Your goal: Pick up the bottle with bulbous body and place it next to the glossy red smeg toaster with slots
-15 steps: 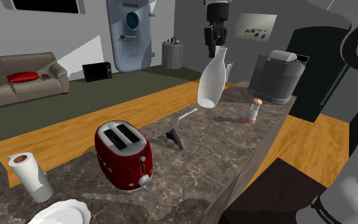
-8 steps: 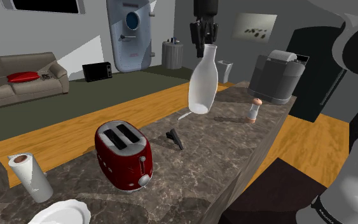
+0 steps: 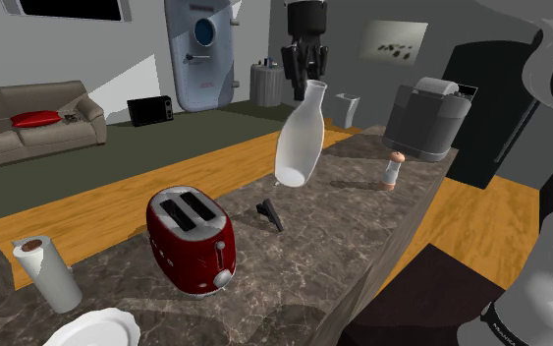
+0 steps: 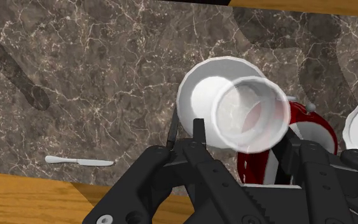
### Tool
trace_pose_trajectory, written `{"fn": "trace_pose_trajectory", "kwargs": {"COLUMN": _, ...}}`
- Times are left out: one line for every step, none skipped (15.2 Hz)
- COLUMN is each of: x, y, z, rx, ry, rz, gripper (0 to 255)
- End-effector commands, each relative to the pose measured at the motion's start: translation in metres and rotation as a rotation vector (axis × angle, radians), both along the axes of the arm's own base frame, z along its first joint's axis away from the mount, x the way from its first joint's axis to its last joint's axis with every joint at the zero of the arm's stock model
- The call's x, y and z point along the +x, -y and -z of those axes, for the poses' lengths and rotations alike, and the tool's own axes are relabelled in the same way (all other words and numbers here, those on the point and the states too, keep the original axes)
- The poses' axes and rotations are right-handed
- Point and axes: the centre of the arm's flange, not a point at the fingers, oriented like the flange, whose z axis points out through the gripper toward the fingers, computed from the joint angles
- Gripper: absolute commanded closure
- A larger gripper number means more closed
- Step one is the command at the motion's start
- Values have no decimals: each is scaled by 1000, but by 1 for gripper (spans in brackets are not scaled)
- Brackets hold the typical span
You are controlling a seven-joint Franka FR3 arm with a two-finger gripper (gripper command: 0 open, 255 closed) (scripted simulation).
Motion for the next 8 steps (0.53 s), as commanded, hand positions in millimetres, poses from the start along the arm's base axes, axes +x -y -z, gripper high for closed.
{"fn": "trace_pose_trajectory", "kwargs": {"x": 0, "y": 0, "z": 11, "rx": 0, "ry": 1, "rz": 0, "gripper": 255}}
{"fn": "trace_pose_trajectory", "kwargs": {"x": 0, "y": 0, "z": 16, "rx": 0, "ry": 1, "rz": 0, "gripper": 255}}
{"fn": "trace_pose_trajectory", "kwargs": {"x": 0, "y": 0, "z": 22, "rx": 0, "ry": 1, "rz": 0, "gripper": 255}}
{"fn": "trace_pose_trajectory", "kwargs": {"x": 0, "y": 0, "z": 27, "rx": 0, "ry": 1, "rz": 0, "gripper": 255}}
{"fn": "trace_pose_trajectory", "kwargs": {"x": 0, "y": 0, "z": 32, "rx": 0, "ry": 1, "rz": 0, "gripper": 255}}
{"fn": "trace_pose_trajectory", "kwargs": {"x": 0, "y": 0, "z": 37, "rx": 0, "ry": 1, "rz": 0, "gripper": 255}}
{"fn": "trace_pose_trajectory", "kwargs": {"x": 0, "y": 0, "z": 43, "rx": 0, "ry": 1, "rz": 0, "gripper": 255}}
{"fn": "trace_pose_trajectory", "kwargs": {"x": 0, "y": 0, "z": 48, "rx": 0, "ry": 1, "rz": 0, "gripper": 255}}
